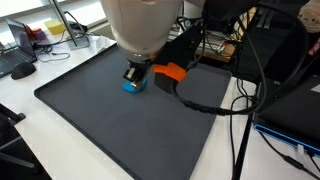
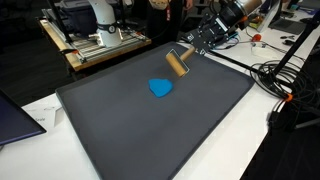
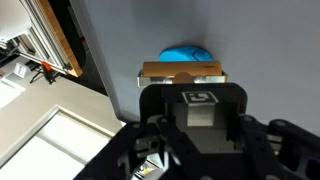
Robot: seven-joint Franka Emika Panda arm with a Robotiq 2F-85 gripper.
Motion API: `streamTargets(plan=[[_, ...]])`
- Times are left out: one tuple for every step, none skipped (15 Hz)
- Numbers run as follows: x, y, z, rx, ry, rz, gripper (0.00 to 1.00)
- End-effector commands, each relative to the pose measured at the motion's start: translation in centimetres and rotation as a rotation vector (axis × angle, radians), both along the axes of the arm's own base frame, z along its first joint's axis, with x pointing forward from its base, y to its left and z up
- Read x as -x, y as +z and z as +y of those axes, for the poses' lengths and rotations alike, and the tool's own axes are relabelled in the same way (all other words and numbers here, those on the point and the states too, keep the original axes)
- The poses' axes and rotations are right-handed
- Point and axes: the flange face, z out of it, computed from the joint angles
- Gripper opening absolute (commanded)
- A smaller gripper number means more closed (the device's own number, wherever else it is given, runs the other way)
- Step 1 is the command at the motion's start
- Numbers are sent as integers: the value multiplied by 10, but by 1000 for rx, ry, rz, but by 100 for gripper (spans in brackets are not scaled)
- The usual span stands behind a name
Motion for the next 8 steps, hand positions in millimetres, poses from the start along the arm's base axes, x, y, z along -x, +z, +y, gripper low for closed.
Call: streamTargets(plan=[[0, 3, 3, 54, 11, -20, 22], [0, 4, 5, 65, 23, -23, 22], [1, 5, 7, 82, 41, -25, 22], [0, 8, 9, 97, 64, -25, 22], [0, 11, 10, 108, 79, -27, 22], [1, 13, 13, 118, 94, -27, 22], [1, 15, 15, 130, 108, -28, 22], [2, 18, 17, 135, 125, -24, 22]])
